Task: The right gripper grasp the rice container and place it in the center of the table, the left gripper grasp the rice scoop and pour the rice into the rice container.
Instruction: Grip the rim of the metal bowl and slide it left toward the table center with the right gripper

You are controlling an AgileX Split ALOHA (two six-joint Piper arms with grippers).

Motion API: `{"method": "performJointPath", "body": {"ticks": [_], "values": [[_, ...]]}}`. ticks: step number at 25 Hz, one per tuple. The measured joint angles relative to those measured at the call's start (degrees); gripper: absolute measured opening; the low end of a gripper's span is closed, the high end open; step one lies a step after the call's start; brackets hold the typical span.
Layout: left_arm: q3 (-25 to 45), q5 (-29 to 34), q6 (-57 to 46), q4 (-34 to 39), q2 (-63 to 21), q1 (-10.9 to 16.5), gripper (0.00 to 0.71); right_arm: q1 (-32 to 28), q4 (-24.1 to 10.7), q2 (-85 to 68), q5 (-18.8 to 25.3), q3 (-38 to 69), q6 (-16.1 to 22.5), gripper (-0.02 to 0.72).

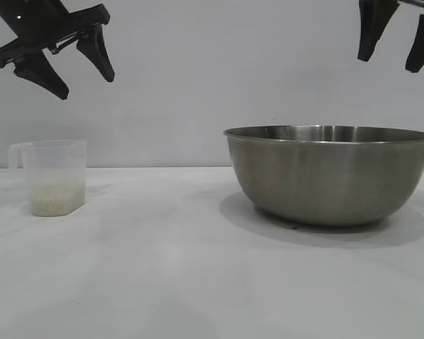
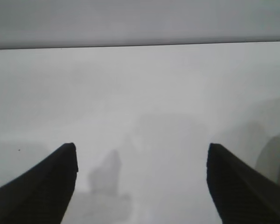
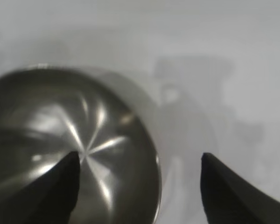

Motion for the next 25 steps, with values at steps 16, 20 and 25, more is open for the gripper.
{"method": "performJointPath", "body": {"ticks": [16, 20, 25], "values": [[0.0, 0.84, 0.0, 0.0, 0.0, 0.0, 0.507, 0.0, 0.72, 0.74, 0.03, 10.7, 2.59, 0.486], [0.0, 0.84, 0.0, 0.0, 0.0, 0.0, 0.507, 0.0, 2.67, 3.88, -0.19, 10.79, 2.59, 0.403], [0.0, 0.84, 0.0, 0.0, 0.0, 0.0, 0.507, 0.0, 3.58, 7.52, -0.45, 10.79, 1.95, 0.253]]}}
